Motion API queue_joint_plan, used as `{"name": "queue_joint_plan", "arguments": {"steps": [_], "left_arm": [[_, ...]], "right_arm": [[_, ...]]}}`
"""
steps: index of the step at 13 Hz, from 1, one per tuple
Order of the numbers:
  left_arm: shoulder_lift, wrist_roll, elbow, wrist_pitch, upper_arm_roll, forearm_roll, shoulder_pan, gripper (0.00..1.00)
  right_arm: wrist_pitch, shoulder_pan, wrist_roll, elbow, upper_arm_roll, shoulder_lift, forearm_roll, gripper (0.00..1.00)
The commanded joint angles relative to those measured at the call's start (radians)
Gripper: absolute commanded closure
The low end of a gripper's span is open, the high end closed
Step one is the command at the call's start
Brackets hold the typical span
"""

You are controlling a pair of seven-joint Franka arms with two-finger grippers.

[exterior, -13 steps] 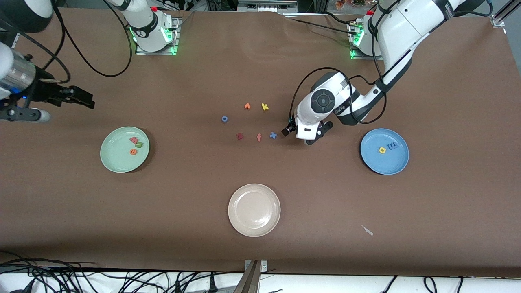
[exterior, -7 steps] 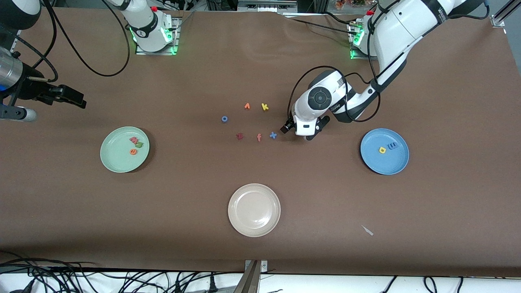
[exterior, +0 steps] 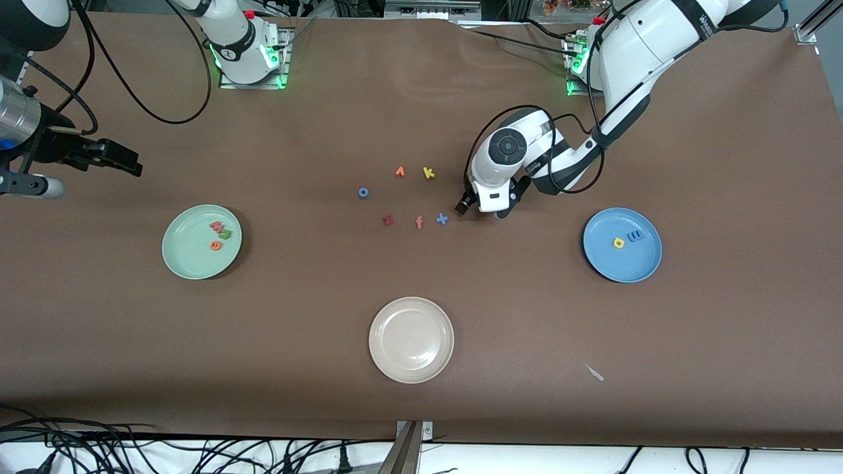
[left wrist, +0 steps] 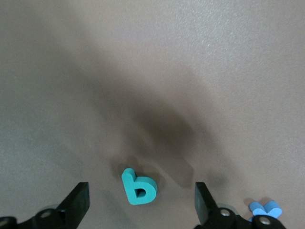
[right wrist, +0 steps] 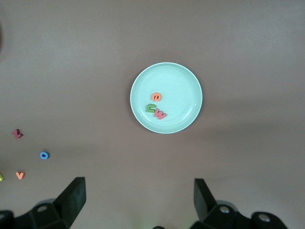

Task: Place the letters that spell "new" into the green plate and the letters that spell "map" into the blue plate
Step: 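Grasp the cyan b with the left gripper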

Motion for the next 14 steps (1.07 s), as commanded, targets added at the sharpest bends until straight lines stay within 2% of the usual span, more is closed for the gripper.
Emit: {"name": "queue_joint_plan", "arguments": {"steps": [1,3,6,9,11,13,14], "left_arm": [[0.002,-0.044,-0.002,0.023,0.008,0.037,-0.019,0.15],[0.003,-0.044,-0.002,0.033,0.015,0.039,-0.020,0.28],[0.011,-0.045,-0.002,0.034,0.023,0.054,-0.022,0.33],[0.014,-0.054,-0.002,0.034,0.032,0.068,-0.023,0.42],[0.014,-0.056,-0.002,0.034,0.037,0.076,-0.025,0.57],[0.014,-0.054,-0.002,0.034,0.037,0.076,-0.023,0.78],[0.014,-0.053,0.000,0.033,0.037,0.077,-0.023,0.85]], "right_arm": [[-0.021,-0.009,0.010,0.024,0.011,0.004,-0.002,0.00],[-0.023,-0.009,0.010,0.026,0.011,0.004,-0.002,0.00],[-0.024,-0.010,0.005,0.027,0.010,0.005,0.000,0.00],[-0.023,-0.010,0.008,0.027,0.010,0.007,-0.002,0.00],[-0.023,-0.010,0.008,0.027,0.010,0.007,0.000,0.00],[-0.023,-0.010,0.003,0.027,0.010,0.007,0.000,0.00],[-0.023,-0.009,0.003,0.027,0.011,0.007,0.000,0.00]]}}
